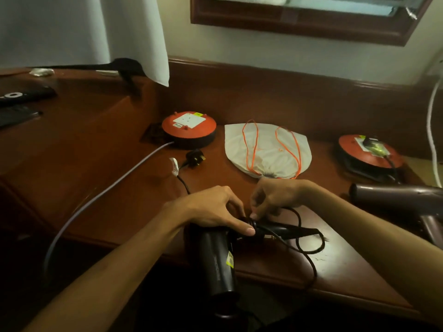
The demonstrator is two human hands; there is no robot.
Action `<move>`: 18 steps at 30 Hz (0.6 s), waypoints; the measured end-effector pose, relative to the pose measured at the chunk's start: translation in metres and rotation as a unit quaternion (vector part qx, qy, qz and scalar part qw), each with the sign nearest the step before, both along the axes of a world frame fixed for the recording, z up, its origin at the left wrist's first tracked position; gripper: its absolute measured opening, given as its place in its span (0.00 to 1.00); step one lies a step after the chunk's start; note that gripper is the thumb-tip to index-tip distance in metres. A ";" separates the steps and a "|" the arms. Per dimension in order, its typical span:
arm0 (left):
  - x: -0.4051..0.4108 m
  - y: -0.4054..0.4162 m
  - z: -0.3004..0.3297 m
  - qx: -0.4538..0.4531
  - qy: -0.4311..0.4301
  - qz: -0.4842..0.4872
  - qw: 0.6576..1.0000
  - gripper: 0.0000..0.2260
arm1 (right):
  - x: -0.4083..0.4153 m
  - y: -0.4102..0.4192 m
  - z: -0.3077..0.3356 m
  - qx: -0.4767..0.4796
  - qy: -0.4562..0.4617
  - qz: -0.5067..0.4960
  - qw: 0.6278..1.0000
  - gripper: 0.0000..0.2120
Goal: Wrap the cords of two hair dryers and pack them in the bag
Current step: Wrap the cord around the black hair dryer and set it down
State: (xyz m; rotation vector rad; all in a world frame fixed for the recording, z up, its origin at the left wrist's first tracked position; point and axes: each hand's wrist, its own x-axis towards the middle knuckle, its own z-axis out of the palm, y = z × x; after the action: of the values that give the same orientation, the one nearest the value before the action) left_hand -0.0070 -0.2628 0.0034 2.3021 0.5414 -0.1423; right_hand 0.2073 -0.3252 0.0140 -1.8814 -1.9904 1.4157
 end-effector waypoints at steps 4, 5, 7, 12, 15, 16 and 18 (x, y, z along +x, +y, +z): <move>0.011 0.000 0.004 0.072 0.062 -0.003 0.995 0.27 | -0.010 -0.004 0.011 0.043 -0.026 -0.034 0.998 0.09; 0.014 -0.001 0.004 0.093 0.079 -0.001 0.992 0.29 | -0.013 -0.006 0.015 0.044 -0.026 -0.043 0.998 0.09; 0.017 -0.001 0.003 0.105 0.088 0.002 0.990 0.38 | -0.015 -0.011 0.024 0.029 -0.013 -0.062 0.998 0.10; 0.014 0.000 0.004 0.059 0.087 -0.004 0.994 0.39 | -0.012 -0.026 0.042 0.001 -0.031 -0.013 0.999 0.09; 0.013 -0.007 0.009 0.081 0.091 -0.026 0.992 0.29 | -0.003 -0.034 0.049 -0.044 -0.025 0.033 0.998 0.16; 0.014 -0.009 0.010 0.093 0.093 -0.032 0.991 0.28 | 0.002 -0.036 0.049 -0.068 -0.010 0.036 0.997 0.17; 0.017 -0.012 0.012 0.102 0.106 -0.034 0.989 0.29 | 0.014 -0.038 0.048 -0.111 0.013 0.033 0.993 0.15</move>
State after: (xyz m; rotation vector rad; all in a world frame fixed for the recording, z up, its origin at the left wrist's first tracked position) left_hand 0.0100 -0.2751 0.0153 2.5217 0.6095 -0.3850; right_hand 0.2211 -0.3634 0.0618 -1.8815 -1.9728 1.7361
